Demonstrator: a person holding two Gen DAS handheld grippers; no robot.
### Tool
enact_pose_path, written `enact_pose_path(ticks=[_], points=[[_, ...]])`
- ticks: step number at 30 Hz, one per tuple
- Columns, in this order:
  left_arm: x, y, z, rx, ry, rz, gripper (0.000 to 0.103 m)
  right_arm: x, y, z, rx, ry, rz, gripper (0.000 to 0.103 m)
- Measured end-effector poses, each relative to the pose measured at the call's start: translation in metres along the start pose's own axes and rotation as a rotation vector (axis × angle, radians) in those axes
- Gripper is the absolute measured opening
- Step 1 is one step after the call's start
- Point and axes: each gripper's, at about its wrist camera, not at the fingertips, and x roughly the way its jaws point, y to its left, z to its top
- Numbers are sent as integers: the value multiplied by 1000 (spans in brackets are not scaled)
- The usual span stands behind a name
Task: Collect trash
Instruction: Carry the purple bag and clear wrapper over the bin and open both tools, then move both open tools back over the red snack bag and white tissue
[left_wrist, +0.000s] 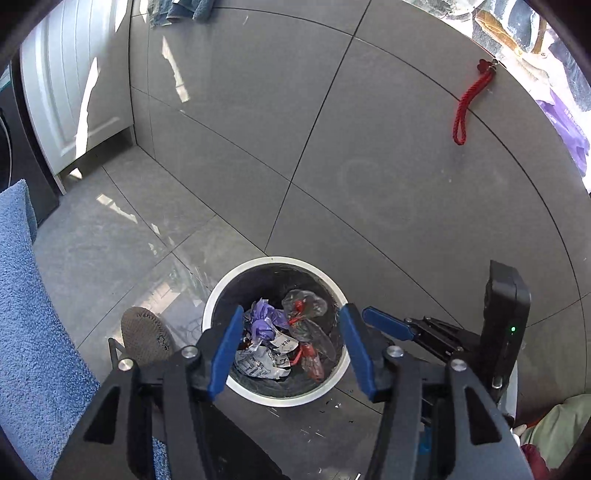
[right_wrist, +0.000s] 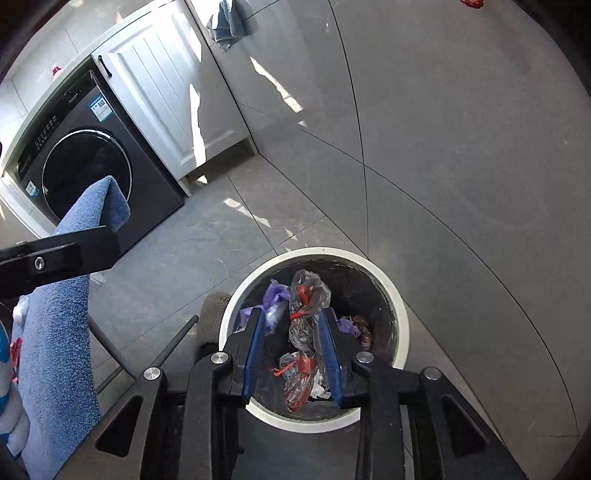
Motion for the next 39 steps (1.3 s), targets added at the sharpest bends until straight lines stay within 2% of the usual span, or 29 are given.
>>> enact_pose_path(ticks=[3, 6, 8, 10, 12, 14, 16, 21, 24, 27, 34, 39], points=[[-9, -1, -2, 10, -22, 2, 52, -11, -4, -3, 20, -10, 8, 28], [-28, -4, -11, 26, -67, 36, 52, -26, -6, -2, 39, -35, 11, 31], [-47, -4, -18, 22, -119, 62, 52, -41, -4, 1, 47, -65, 21, 33], [-66, -3, -26, 22, -169, 90, 52, -59, 0, 1, 45, -102, 25, 41], [-87, -4, -35, 23, -212, 117, 52, -76, 5, 1, 35, -135, 29, 42], [-108, -5, -45, 32, -245, 154, 52, -93, 14, 0, 14, -164, 29, 43], [-127, -7, -55, 37, -260, 187, 52, -110, 26, -2, -14, -194, 28, 49], [-176, 1, -90, 21, -316, 240, 52, -146, 58, -7, -79, -260, 44, 54], [-201, 14, -112, 2, -355, 325, 52, -164, 74, -10, -114, -294, 70, 56], [-224, 30, -136, -46, -382, 417, 54, -174, 91, -16, -144, -309, 95, 57], [-275, 78, -193, -205, -439, 556, 56, -165, 130, -29, -209, -262, 136, 58], [-300, 107, -225, -316, -464, 605, 57, -161, 167, -37, -264, -238, 166, 58]])
